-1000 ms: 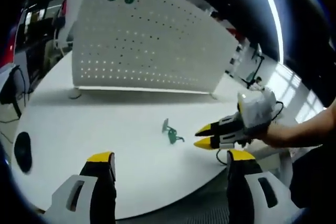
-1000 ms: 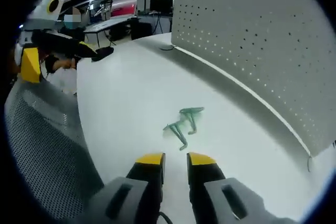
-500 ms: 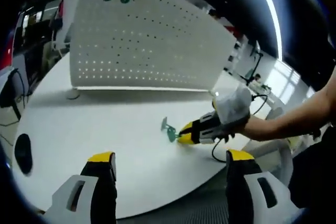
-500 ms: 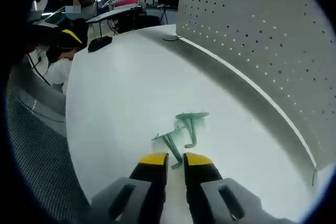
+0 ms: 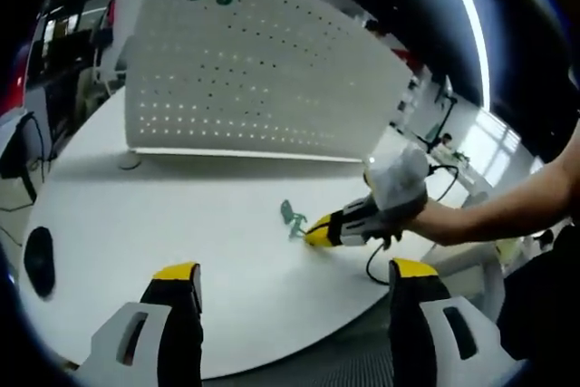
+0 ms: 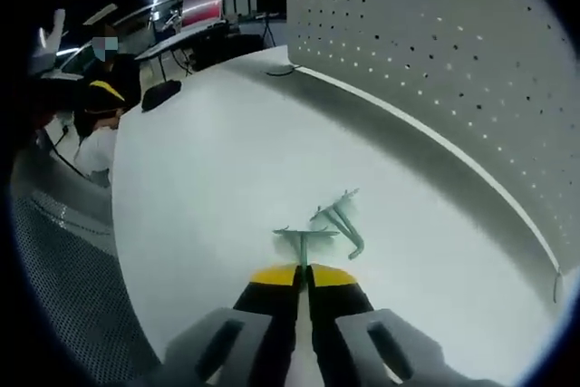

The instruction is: Insert the hook assembly into the mounting plate slot until the hook locks in place.

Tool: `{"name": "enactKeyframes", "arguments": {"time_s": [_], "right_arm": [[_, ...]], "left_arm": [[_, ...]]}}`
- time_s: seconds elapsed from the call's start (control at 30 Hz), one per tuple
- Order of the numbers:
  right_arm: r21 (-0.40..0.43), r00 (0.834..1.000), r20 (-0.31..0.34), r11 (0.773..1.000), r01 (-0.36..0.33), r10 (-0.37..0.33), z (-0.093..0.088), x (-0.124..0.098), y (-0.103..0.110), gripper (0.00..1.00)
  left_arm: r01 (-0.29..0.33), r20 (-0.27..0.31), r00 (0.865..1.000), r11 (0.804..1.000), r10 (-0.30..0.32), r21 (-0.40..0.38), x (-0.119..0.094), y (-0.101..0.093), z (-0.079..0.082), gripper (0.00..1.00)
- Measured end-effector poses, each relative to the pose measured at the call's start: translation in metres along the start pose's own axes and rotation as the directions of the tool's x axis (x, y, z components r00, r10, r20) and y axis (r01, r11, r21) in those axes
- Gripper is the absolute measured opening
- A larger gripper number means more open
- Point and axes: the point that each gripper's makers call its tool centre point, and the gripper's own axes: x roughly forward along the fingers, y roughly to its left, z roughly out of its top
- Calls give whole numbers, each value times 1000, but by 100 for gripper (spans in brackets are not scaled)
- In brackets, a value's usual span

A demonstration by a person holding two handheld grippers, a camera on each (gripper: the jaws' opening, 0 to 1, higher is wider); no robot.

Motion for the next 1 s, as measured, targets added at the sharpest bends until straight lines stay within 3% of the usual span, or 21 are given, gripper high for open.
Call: {"name": "enactKeyframes", "arguments": {"time_s": [0.27,0.57,0.8,1.0], "right_arm": [[18,999,36,1000,-10,9,15,-11,5,0],[116,996,87,993,-14,4,29,-27,4,0],[187,988,156,982,-14,-15,44,-50,-3,0],[208,979,204,978,-13,-30,57,-67,-7,0]], "left_arm": [[13,21,1000,1000,-13,2,-1,-2,4,85],[21,48,999,1000,-21,3,-4,-3,8,84],[24,66,997,998,-28,55,-4,-5,11,81],[36,79,996,998,-39,46,-6,-5,14,79]]}}
